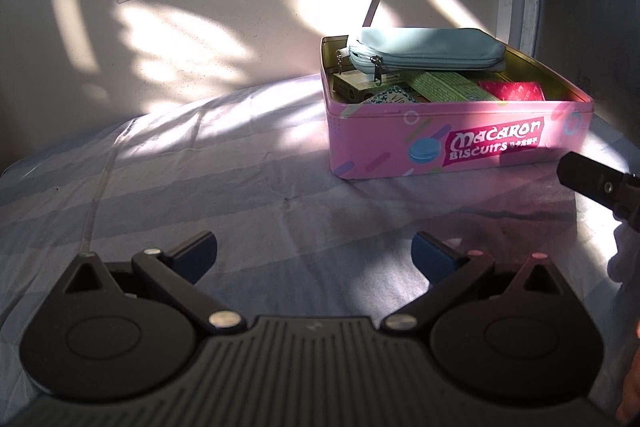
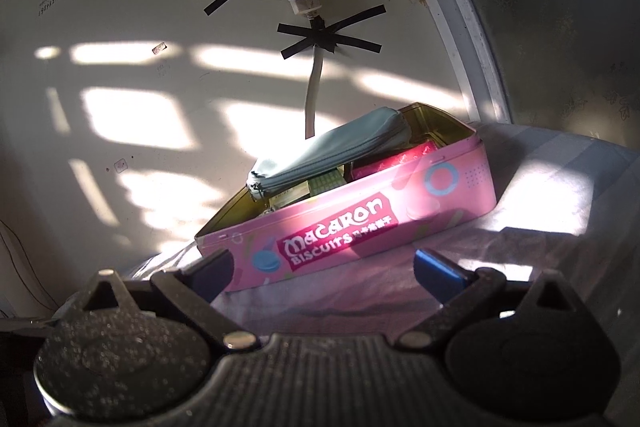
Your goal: Organize objects
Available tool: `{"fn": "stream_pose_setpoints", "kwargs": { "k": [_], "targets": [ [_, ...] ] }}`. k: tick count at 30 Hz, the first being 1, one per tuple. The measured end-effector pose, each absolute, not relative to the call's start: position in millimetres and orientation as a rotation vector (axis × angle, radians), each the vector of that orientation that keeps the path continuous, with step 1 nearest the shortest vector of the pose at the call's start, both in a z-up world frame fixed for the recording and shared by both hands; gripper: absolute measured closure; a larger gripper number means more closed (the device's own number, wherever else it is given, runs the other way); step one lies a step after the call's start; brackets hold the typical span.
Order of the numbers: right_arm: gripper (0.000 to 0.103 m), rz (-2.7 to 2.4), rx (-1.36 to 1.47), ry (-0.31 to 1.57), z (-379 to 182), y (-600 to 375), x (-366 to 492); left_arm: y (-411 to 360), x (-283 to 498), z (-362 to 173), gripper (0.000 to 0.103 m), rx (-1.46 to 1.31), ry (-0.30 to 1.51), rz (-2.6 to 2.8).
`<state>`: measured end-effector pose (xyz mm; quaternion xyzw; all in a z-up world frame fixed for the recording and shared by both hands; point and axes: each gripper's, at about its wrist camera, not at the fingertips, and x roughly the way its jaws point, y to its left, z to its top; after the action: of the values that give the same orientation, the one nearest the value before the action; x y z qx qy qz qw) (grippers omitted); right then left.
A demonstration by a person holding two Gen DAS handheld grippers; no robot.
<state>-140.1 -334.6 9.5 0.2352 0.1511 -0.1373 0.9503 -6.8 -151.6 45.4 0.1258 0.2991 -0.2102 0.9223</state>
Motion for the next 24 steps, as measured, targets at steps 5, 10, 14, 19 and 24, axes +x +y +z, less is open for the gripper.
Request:
{"fn": "stream_pose_setpoints", "kwargs": {
  "k": [5, 10, 14, 19, 24],
  "targets": [
    [0.002, -0.263, 0.461, 0.339, 6, -331, -136, -153, -6, 42, 0.000, 0.277, 0.626, -0.426],
    [0.001, -0.256, 0.449, 0.348, 6, -329, -134, -153, -3, 38, 0.000, 0.277, 0.653, -0.423],
    [0.001, -0.256, 0.447, 0.351, 6, -329, -134, -153, -1, 35, 0.000, 0.276, 0.677, -0.428],
    [0.001, -0.256, 0.447, 0.351, 6, -329, -134, -155, -1, 33, 0.000, 0.280, 0.689, -0.431],
    [0.001, -0.257, 0.449, 0.351, 5, -329, -134, -155, 0, 32, 0.000, 0.280, 0.702, -0.433]
  ]
}}
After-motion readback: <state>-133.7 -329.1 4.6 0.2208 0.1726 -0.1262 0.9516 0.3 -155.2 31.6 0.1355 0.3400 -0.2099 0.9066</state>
